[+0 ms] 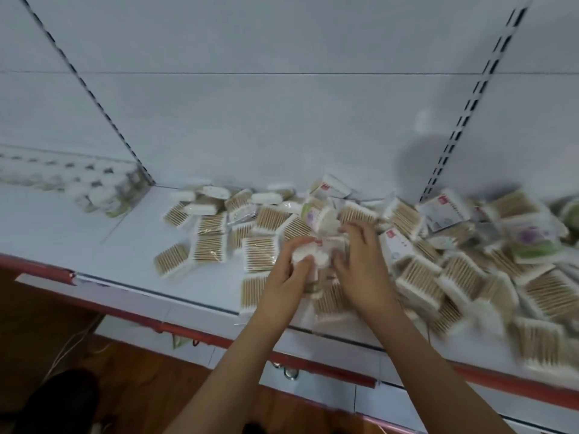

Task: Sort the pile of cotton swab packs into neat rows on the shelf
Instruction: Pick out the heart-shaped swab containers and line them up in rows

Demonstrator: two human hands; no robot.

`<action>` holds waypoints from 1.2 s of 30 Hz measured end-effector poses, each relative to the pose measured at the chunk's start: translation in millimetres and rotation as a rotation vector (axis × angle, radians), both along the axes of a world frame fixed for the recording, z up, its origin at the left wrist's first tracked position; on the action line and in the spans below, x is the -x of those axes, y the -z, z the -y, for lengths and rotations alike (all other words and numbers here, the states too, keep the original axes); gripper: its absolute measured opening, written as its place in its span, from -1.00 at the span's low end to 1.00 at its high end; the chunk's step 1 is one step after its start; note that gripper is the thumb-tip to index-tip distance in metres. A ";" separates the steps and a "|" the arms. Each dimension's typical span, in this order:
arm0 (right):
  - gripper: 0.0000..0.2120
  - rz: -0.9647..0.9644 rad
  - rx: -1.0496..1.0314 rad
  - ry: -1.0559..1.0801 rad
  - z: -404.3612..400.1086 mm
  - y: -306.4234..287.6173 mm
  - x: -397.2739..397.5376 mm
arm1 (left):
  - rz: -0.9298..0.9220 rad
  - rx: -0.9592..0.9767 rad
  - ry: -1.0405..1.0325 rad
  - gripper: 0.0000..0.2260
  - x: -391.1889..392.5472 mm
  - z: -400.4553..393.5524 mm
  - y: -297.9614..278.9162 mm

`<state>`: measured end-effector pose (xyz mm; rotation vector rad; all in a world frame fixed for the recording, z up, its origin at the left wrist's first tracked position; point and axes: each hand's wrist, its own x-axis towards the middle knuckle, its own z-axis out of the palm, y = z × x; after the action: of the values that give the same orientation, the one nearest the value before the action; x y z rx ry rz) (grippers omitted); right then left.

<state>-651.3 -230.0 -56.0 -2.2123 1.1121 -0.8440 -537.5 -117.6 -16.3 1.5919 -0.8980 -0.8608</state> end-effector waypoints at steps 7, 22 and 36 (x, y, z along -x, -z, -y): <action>-0.35 -0.207 0.024 0.112 22.9 -9.9 -44.5 | -0.016 0.055 -0.004 -0.74 -45.4 -18.9 6.3; -0.59 0.417 -0.269 -0.249 -103.7 -56.5 -245.8 | -0.044 0.224 -0.266 -0.83 -228.9 -135.7 -9.2; -0.42 -0.036 0.203 -0.556 -188.4 -19.7 -486.9 | 0.067 0.156 -0.639 -0.55 -438.9 -246.6 7.9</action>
<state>-164.5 -41.7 -36.3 -2.5252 0.3888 -0.6917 -98.6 129.0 -24.2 1.6339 -0.4348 -0.2805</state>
